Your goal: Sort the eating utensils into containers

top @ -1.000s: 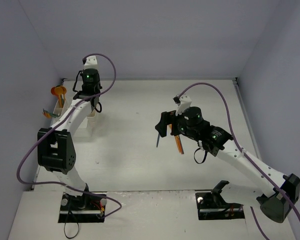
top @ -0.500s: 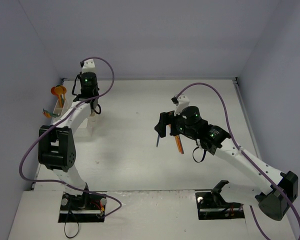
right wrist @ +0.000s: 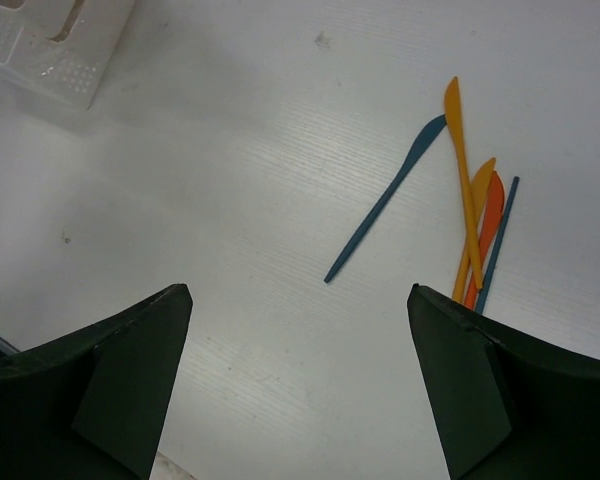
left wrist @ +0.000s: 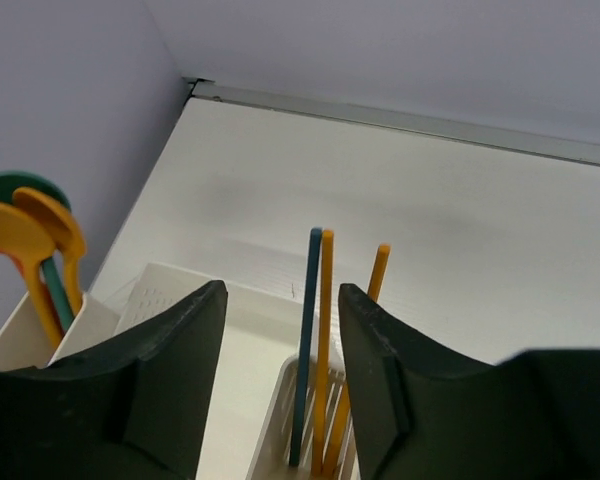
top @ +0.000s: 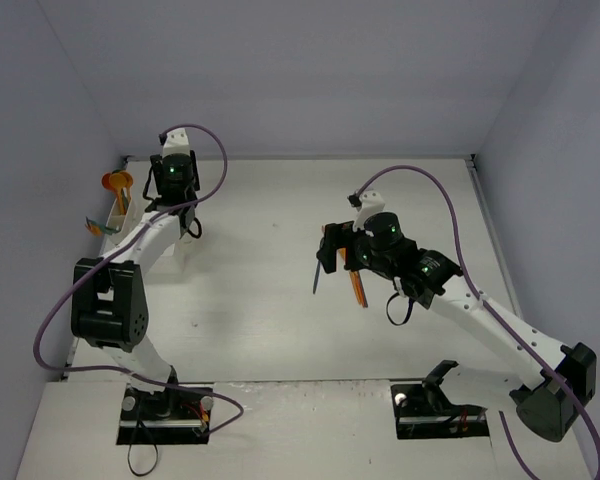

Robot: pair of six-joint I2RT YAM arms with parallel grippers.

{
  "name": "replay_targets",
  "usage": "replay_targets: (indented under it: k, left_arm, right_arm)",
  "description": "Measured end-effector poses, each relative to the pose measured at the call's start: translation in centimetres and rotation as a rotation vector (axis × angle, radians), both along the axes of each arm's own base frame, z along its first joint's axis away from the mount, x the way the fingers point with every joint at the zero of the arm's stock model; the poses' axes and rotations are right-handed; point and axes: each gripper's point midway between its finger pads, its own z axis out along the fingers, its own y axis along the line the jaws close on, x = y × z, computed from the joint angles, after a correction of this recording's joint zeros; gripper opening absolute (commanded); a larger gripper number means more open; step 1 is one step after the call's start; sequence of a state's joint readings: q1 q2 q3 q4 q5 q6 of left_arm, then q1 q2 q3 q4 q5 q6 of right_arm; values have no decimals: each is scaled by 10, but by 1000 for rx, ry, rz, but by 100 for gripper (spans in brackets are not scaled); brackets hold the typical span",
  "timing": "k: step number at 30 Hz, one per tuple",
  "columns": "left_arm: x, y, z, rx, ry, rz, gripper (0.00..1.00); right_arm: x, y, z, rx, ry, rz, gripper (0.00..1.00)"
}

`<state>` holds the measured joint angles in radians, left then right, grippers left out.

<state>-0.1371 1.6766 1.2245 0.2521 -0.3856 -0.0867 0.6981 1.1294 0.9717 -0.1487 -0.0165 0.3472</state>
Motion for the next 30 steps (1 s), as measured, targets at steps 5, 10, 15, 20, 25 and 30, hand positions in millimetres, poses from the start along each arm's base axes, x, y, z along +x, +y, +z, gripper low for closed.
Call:
replay_targets:
  k: [5, 10, 15, 20, 25, 30]
  left_arm:
    - [-25, 1, 32, -58, -35, 16, 58]
    - [-57, -10, 72, -169, -32, -23, 60]
    - [-96, -31, 94, -283, 5, -126, 61]
    - [-134, -49, 94, -356, 83, -221, 65]
    - [-162, -64, 90, -405, 148, -302, 67]
    - [-172, -74, 83, -433, 198, -349, 67]
  right_arm:
    - [12, -27, -16, -53, 43, -124, 80]
    - [27, -65, -64, -113, 184, -277, 66]
    - [22, -90, -111, -185, 325, -360, 50]
    - [12, -95, -145, -244, 417, -374, 37]
    - [10, -97, -164, -284, 463, -375, 32]
    - [13, -96, -177, -299, 484, -375, 30]
